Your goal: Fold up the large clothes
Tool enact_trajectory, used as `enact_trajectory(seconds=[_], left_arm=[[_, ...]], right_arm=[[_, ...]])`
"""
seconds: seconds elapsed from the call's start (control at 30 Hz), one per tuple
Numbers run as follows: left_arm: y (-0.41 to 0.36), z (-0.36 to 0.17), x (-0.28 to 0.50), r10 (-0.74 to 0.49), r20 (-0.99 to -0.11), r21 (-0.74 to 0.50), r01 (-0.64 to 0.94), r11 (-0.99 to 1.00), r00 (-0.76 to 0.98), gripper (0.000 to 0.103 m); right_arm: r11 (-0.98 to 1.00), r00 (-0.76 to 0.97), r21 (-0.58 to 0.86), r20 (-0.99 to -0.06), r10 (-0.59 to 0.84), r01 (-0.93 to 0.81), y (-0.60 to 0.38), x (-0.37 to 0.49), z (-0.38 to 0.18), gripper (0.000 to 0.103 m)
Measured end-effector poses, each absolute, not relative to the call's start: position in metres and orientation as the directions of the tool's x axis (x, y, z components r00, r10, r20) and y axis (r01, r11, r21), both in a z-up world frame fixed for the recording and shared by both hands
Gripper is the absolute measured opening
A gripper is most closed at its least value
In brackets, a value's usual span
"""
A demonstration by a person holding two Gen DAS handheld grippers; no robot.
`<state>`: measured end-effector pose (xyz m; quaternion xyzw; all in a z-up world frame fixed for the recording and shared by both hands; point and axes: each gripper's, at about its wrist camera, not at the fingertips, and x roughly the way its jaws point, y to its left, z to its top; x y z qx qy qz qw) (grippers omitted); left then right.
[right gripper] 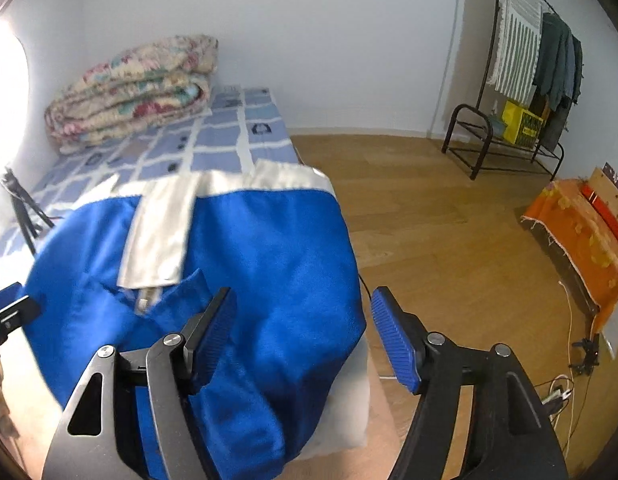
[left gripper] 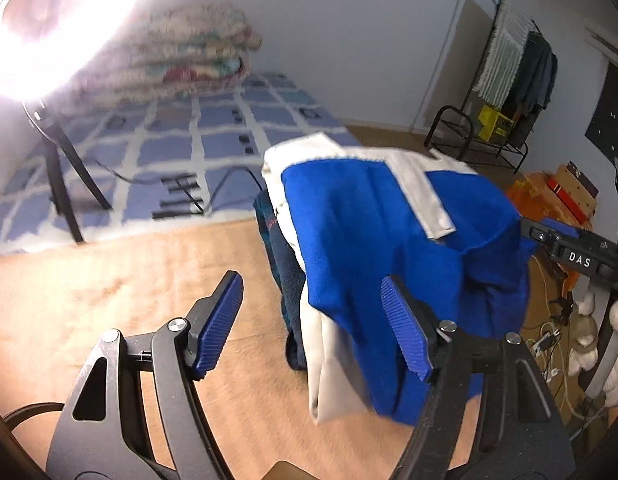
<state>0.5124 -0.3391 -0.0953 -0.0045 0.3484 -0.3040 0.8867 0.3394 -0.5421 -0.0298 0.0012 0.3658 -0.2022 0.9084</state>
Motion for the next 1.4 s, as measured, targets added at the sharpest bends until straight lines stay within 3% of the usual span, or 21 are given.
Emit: enact_trajectory(seconds=[0.5, 0.6, 0.67, 0.93, 1.1, 1.33, 1.4], left_arm=[[-0.244, 0.014, 0.363, -0.587, -0.488, -0.191, 0.577, 0.794, 0.646, 0.075], [-0.221, 0.032, 0.319, -0.587, -0.468, -0.167, 0.586, 0.793, 0.660, 0.084], [-0.207, 0.041, 0.290, -0.591, -0.458, -0.154, 0.596, 0.788, 0.664, 0.085], [-0.159, 0.059, 0.194, -0.583, -0.426, -0.106, 0.601, 0.792, 0.692, 0.086], [-0.128, 0.063, 0.150, -0.579, -0.405, -0.121, 0.586, 0.801, 0.707, 0.094], [-0.093, 0.060, 0.105, -0.552, -0.388, -0.103, 0.560, 0.822, 0.739, 0.095], [-0.085, 0.058, 0.093, -0.539, -0.374, -0.093, 0.548, 0.831, 0.755, 0.103]], right_arm=[[0.956, 0.770, -0.140, -0.568, -0.289, 0.256, -0.419, 0.233, 0.067, 0.070], [0.958, 0.788, -0.144, -0.545, -0.285, 0.247, -0.396, 0.200, 0.081, 0.072], [0.958, 0.795, -0.148, -0.534, -0.286, 0.245, -0.385, 0.180, 0.087, 0.074], [0.959, 0.812, -0.179, -0.513, -0.280, 0.218, -0.333, 0.111, 0.097, 0.074], [0.956, 0.824, -0.202, -0.488, -0.288, 0.214, -0.301, 0.074, 0.093, 0.075], [0.966, 0.853, -0.153, -0.455, -0.256, 0.208, -0.278, 0.032, 0.090, 0.080], [0.970, 0.861, -0.133, -0.447, -0.241, 0.203, -0.273, 0.024, 0.086, 0.080]])
